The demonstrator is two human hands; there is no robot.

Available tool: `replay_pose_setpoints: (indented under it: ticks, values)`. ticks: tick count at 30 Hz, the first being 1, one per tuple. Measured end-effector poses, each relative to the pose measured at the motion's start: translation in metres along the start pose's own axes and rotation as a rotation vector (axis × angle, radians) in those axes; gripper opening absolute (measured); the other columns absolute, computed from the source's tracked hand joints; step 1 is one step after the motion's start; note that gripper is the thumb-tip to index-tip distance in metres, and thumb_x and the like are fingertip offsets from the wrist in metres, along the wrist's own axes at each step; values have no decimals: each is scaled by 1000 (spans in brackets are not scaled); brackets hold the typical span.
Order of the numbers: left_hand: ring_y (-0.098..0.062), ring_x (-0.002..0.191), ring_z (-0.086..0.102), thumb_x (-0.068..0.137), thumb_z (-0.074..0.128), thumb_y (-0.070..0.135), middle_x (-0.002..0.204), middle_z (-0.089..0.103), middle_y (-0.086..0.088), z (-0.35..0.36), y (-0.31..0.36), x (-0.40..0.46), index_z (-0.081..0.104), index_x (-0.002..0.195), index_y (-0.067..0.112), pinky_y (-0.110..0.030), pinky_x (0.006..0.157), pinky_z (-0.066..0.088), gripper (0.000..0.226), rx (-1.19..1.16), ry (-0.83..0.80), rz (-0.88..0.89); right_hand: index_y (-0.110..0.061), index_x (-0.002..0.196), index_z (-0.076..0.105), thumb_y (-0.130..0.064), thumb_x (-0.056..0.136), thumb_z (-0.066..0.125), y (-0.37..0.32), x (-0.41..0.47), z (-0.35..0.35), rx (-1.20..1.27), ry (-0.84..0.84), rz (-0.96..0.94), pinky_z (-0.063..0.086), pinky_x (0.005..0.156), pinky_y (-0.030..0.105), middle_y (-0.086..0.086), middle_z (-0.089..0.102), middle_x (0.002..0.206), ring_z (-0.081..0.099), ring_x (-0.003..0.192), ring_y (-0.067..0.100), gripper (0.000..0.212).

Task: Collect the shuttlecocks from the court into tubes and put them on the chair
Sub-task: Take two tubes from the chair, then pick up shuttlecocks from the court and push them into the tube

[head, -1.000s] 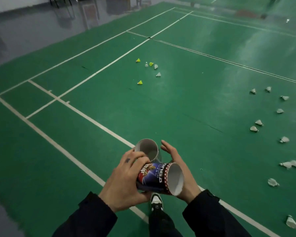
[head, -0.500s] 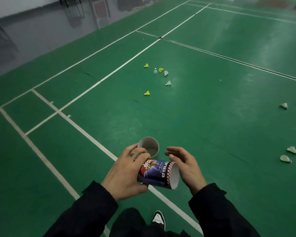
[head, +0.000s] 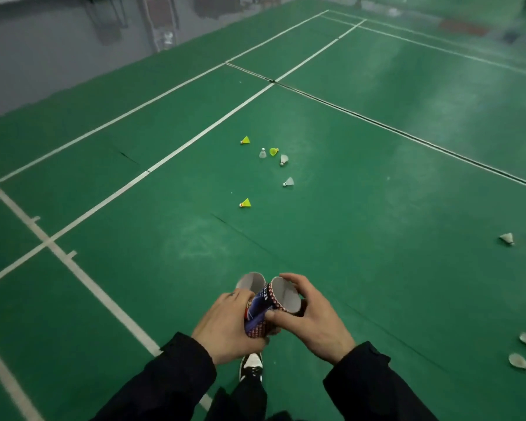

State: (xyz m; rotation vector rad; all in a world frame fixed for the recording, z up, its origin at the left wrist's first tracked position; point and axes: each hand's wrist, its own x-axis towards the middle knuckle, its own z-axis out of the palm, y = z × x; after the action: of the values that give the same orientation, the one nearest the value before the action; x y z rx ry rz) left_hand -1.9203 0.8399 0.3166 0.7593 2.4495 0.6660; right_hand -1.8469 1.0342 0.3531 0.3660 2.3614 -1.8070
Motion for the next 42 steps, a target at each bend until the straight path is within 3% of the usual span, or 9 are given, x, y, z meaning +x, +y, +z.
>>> replay_pose_setpoints:
  ticks: [7, 15, 19, 24, 28, 31, 34, 37, 42]
  values:
    - [-8, 78, 66, 60, 65, 62, 98, 61, 13, -90, -3, 164, 39, 111, 39, -34, 72, 60, 61, 4, -95, 14, -48, 129, 53, -60, 66, 86, -30, 161, -65, 62, 41, 20, 55, 99, 39, -13, 67, 124, 67, 110, 10, 71]
    - [-5, 90, 70, 64, 82, 50, 119, 65, 15, -152, -44, 363, 28, 138, 45, -30, 73, 61, 92, -275, -117, -35, -40, 129, 57, -40, 70, 85, -42, 376, -116, 158, -3, 35, 53, 102, 41, -15, 68, 121, 66, 113, 11, 65]
    - [3, 111, 65, 63, 89, 50, 126, 65, 24, -201, -54, 451, 28, 126, 69, -31, 96, 57, 90, -463, -13, -72, -42, 129, 56, -34, 73, 82, -73, 494, -138, 98, -126, 24, 52, 102, 41, -11, 68, 122, 65, 114, 11, 62]
    - [8, 105, 65, 59, 87, 48, 116, 71, 22, -267, -86, 544, 50, 122, 48, -30, 93, 56, 73, -610, 187, -214, -41, 130, 56, -37, 70, 87, -115, 633, -146, 34, -237, 4, 51, 103, 35, -11, 69, 120, 65, 113, 9, 68]
    - [-7, 107, 68, 55, 84, 63, 120, 69, 16, -295, -141, 623, 42, 128, 45, -39, 93, 57, 86, -535, 234, -303, -31, 139, 53, -36, 85, 81, -115, 734, -143, -7, -272, 54, 54, 96, 25, -13, 66, 121, 67, 105, 2, 61]
    - [-15, 110, 66, 57, 91, 56, 124, 66, 9, -292, -196, 684, 43, 130, 35, -42, 97, 56, 89, -521, 263, -393, -35, 121, 61, -50, 93, 65, -78, 810, -138, -19, -92, 160, 52, 73, 22, -5, 69, 111, 69, 85, 8, 32]
    - [-19, 113, 65, 64, 94, 45, 126, 64, 3, -271, -254, 740, 44, 128, 28, -45, 100, 55, 83, -538, 278, -477, -27, 106, 66, -37, 98, 63, -7, 883, -128, -56, 12, 324, 50, 62, 24, 8, 72, 106, 67, 77, 19, 14]
    - [-19, 117, 63, 67, 95, 41, 132, 62, 1, -228, -309, 790, 43, 133, 24, -45, 104, 54, 86, -549, 304, -547, -17, 105, 69, -23, 96, 65, 81, 947, -114, -174, -38, 438, 59, 77, 41, 10, 73, 97, 69, 80, 25, 12]
    - [-20, 118, 59, 70, 94, 34, 133, 59, 0, -132, -407, 873, 44, 132, 22, -41, 101, 51, 80, -432, 267, -566, -20, 105, 71, -29, 95, 64, 258, 1056, -58, -419, -264, 526, 55, 88, 35, 5, 74, 101, 69, 99, 28, 15]
